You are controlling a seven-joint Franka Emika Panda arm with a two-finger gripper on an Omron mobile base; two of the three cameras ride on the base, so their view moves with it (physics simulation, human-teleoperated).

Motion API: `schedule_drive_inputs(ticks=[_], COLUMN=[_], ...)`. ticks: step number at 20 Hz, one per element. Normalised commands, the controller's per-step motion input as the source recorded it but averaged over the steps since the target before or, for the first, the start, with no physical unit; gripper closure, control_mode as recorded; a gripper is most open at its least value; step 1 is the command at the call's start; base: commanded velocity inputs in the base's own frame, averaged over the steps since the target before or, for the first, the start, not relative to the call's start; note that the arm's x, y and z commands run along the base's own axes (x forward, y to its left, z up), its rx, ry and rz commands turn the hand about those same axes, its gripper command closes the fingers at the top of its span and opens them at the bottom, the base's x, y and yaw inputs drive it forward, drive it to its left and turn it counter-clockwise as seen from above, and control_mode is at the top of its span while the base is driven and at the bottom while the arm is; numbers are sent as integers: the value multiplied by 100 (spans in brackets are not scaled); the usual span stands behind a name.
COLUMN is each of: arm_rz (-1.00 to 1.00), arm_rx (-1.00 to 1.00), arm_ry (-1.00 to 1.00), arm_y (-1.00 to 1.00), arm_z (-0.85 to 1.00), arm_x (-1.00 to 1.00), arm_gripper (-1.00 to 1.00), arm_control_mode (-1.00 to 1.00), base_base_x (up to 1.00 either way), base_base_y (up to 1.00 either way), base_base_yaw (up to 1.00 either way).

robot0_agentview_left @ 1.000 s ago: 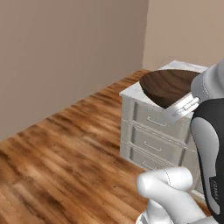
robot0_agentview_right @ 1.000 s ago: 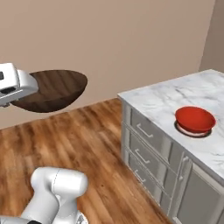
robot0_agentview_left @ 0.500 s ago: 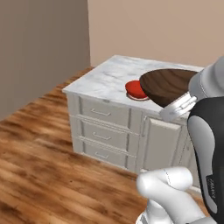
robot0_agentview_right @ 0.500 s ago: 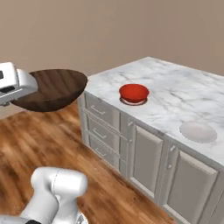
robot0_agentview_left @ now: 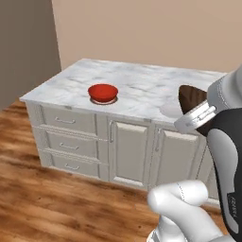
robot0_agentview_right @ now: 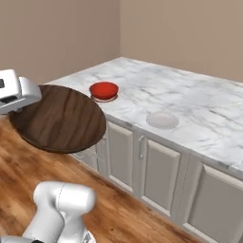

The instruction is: Move the bowls from the cabinet to the plates on the dining table.

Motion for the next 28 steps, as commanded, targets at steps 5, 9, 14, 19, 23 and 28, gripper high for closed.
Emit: schedule_drive_inputs(ticks=[5,9,14,19,23,28], arm_rz=[0,0,0,0,0,0], arm_rx=[0,0,0,0,0,0], arm_ry=[0,0,0,0,0,0], arm_y=[0,0,0,0,0,0], arm_z=[0,0,0,0,0,0], arm_x=[0,0,0,0,0,0], arm_gripper=[100,100,100,100,100,100], arm_control_mode=[100,100,100,100,100,100], base_base_x=[3,1,31,74,82,55], base_base_y=[-26,-23,-14,5,27,72], base_base_yaw=[-45,-37,-36,-32,-25,-18])
